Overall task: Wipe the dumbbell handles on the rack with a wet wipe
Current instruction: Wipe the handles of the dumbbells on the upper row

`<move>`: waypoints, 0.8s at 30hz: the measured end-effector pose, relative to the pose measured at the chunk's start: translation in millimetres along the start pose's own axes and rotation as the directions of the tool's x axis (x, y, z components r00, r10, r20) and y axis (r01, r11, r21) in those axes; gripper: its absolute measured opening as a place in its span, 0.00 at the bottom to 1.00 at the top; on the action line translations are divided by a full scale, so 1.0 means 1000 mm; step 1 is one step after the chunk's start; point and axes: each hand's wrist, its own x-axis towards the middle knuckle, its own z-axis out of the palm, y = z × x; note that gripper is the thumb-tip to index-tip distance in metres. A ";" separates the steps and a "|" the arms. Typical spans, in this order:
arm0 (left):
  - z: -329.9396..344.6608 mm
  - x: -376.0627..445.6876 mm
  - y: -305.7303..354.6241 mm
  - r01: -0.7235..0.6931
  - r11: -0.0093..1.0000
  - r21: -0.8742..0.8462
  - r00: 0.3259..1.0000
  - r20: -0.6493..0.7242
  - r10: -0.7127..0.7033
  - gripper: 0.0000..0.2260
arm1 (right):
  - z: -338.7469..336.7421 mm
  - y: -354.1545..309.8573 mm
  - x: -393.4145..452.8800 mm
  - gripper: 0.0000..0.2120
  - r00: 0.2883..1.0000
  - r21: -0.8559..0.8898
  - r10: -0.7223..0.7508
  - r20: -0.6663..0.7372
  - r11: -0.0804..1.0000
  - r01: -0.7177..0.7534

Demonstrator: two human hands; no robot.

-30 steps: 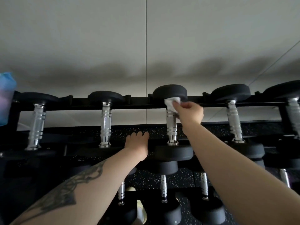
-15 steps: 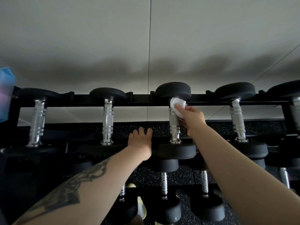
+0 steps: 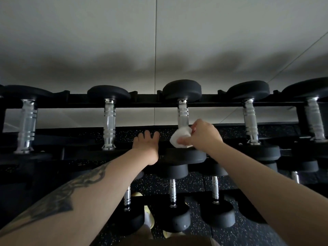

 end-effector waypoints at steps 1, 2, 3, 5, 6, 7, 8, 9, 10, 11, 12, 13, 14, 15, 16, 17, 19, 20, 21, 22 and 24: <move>0.000 0.000 0.000 0.003 1.000 -0.001 1.000 0.004 -0.003 0.32 | -0.005 -0.003 0.006 0.33 1.000 -0.006 0.005 0.023 1.000 -0.005; -0.001 -0.001 0.001 0.005 1.000 -0.002 1.000 0.007 -0.005 0.32 | -0.009 -0.006 0.012 0.34 0.999 0.044 0.017 0.029 0.999 -0.018; -0.002 -0.001 0.001 0.004 1.000 -0.001 1.000 0.011 -0.004 0.33 | -0.009 -0.007 0.016 0.36 0.999 0.142 0.035 0.027 0.989 -0.039; -0.002 -0.001 0.001 0.003 1.000 0.001 1.000 0.019 -0.003 0.33 | 0.001 -0.002 0.014 0.37 0.997 0.362 0.060 0.038 0.929 -0.070; -0.003 -0.001 0.000 0.004 1.000 0.003 1.000 0.021 -0.004 0.34 | 0.008 0.003 0.010 0.38 0.997 0.400 0.053 0.049 0.914 -0.068; -0.003 -0.001 0.000 0.003 1.000 0.004 1.000 0.022 -0.003 0.34 | 0.013 0.010 0.007 0.37 0.997 0.395 0.041 0.069 0.916 -0.065; -0.003 -0.001 0.000 -0.001 1.000 0.004 1.000 0.024 0.001 0.34 | 0.014 0.017 0.004 0.35 0.995 0.395 0.031 0.091 0.916 -0.065; -0.004 -0.001 0.000 -0.006 1.000 0.001 1.000 0.027 0.006 0.34 | 0.010 0.023 0.005 0.32 0.993 0.402 0.035 0.112 0.912 -0.078; -0.005 -0.002 -0.001 -0.011 1.000 -0.002 0.999 0.032 0.011 0.33 | 0.003 0.029 0.008 0.29 0.991 0.413 0.039 0.124 0.907 -0.088; -0.005 -0.002 -0.001 -0.014 1.000 -0.003 0.999 0.040 0.014 0.33 | -0.004 0.035 0.010 0.28 0.991 0.413 0.046 0.124 0.906 -0.094; -0.006 -0.003 -0.001 -0.015 1.000 -0.004 0.999 0.048 0.015 0.34 | -0.009 0.040 0.013 0.26 0.991 0.404 0.058 0.124 0.909 -0.104; -0.006 -0.003 -0.001 -0.013 1.000 -0.005 0.999 0.050 0.013 0.34 | -0.011 0.042 0.012 0.26 0.988 0.400 0.074 0.132 0.908 -0.122; -0.006 -0.003 0.000 -0.012 1.000 -0.003 0.999 0.043 0.013 0.34 | -0.009 0.041 0.010 0.25 0.985 0.411 0.090 0.144 0.900 -0.142; -0.005 -0.003 0.000 -0.014 1.000 -0.005 0.999 0.031 0.014 0.34 | -0.004 0.038 0.006 0.26 0.985 0.438 0.111 0.129 0.885 -0.157; -0.004 -0.004 0.000 -0.017 1.000 -0.008 1.000 0.021 0.017 0.33 | 0.001 0.032 0.001 0.25 0.989 0.459 0.132 0.069 0.876 -0.149; -0.004 -0.004 -0.001 -0.021 1.000 -0.011 1.000 0.016 0.021 0.33 | 0.006 0.025 -0.006 0.22 0.991 0.446 0.135 -0.019 0.888 -0.112; -0.005 -0.003 -0.002 -0.028 0.999 -0.020 0.999 0.027 0.028 0.32 | 0.012 0.011 -0.027 0.13 0.988 0.313 0.044 -0.148 0.950 0.004; -0.005 -0.003 -0.002 -0.029 0.999 -0.024 0.999 0.036 0.030 0.32 | 0.014 0.006 -0.038 0.09 0.986 0.238 -0.022 -0.164 0.969 0.062; -0.005 -0.003 -0.002 -0.028 0.999 -0.025 0.999 0.042 0.029 0.32 | 0.014 0.003 -0.048 0.08 0.984 0.189 -0.078 -0.157 0.976 0.108; -0.005 -0.002 -0.002 -0.027 0.999 -0.025 0.999 0.042 0.028 0.32 | 0.013 0.003 -0.054 0.08 0.982 0.157 -0.126 -0.142 0.976 0.148; -0.005 -0.001 -0.001 -0.021 1.000 -0.022 0.999 0.032 0.022 0.32 | 0.005 0.003 -0.052 0.08 0.968 0.109 -0.227 -0.112 0.965 0.239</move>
